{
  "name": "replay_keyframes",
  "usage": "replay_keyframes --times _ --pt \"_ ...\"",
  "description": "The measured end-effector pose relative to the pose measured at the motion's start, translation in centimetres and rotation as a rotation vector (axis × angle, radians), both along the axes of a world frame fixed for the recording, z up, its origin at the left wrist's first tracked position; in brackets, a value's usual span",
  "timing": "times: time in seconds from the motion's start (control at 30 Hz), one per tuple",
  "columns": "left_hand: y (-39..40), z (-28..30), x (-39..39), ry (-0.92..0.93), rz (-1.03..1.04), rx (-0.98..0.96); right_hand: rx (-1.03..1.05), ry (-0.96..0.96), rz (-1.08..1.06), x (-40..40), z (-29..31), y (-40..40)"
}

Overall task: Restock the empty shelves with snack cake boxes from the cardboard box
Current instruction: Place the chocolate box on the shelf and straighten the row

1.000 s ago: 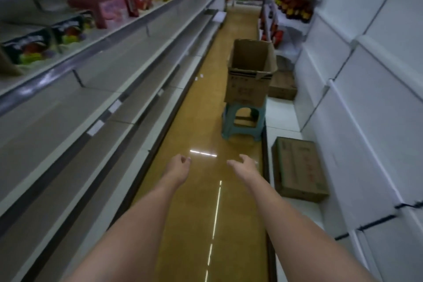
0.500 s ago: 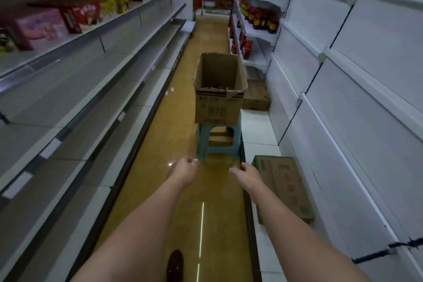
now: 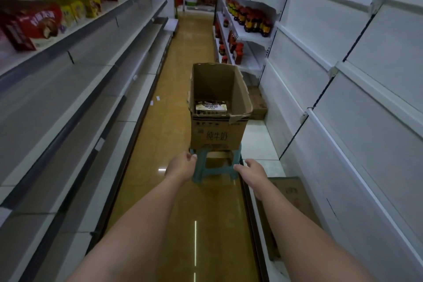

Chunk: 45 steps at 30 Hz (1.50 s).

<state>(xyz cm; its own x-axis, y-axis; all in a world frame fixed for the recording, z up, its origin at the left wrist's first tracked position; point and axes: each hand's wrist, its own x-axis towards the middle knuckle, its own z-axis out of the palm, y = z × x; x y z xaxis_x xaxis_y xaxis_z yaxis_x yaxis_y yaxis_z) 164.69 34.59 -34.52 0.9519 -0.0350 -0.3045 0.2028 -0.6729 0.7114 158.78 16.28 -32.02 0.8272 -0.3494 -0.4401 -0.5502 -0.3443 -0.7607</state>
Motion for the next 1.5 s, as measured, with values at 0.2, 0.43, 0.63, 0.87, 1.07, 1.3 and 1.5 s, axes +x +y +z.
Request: replay_keyframes --times 0.2,0.43,0.63,0.87,1.07,1.3,1.5 --pt "-1.4 -1.2 6.9 0.028 -0.018 0.007 -0.006 0.003 -0.013 7.1 -0.7 -1.8" --pt "-5.2 -2.2 16.2 0.036 -0.005 0.000 -0.035 0.009 -0.006 18.0 -1.6 -6.4" --pt "-9.4 -1.8 24.8 0.064 0.073 0.041 -0.032 0.012 0.063 27.6 -1.4 -11.1" --pt "-14.0 -3.2 33.5 0.079 0.126 0.053 -0.055 0.066 0.155 37.8 -2.9 -15.0" --pt "-14.5 -5.8 40.8 0.124 0.144 0.081 -0.075 0.154 0.235 45.6 -5.4 -15.3" --pt "-14.1 -9.6 50.3 0.173 0.119 0.124 -0.073 0.194 0.256 54.7 -7.5 -15.1" --pt "-14.3 -13.5 56.8 0.233 0.096 0.140 -0.091 0.264 0.244 61.0 -11.1 -15.4"
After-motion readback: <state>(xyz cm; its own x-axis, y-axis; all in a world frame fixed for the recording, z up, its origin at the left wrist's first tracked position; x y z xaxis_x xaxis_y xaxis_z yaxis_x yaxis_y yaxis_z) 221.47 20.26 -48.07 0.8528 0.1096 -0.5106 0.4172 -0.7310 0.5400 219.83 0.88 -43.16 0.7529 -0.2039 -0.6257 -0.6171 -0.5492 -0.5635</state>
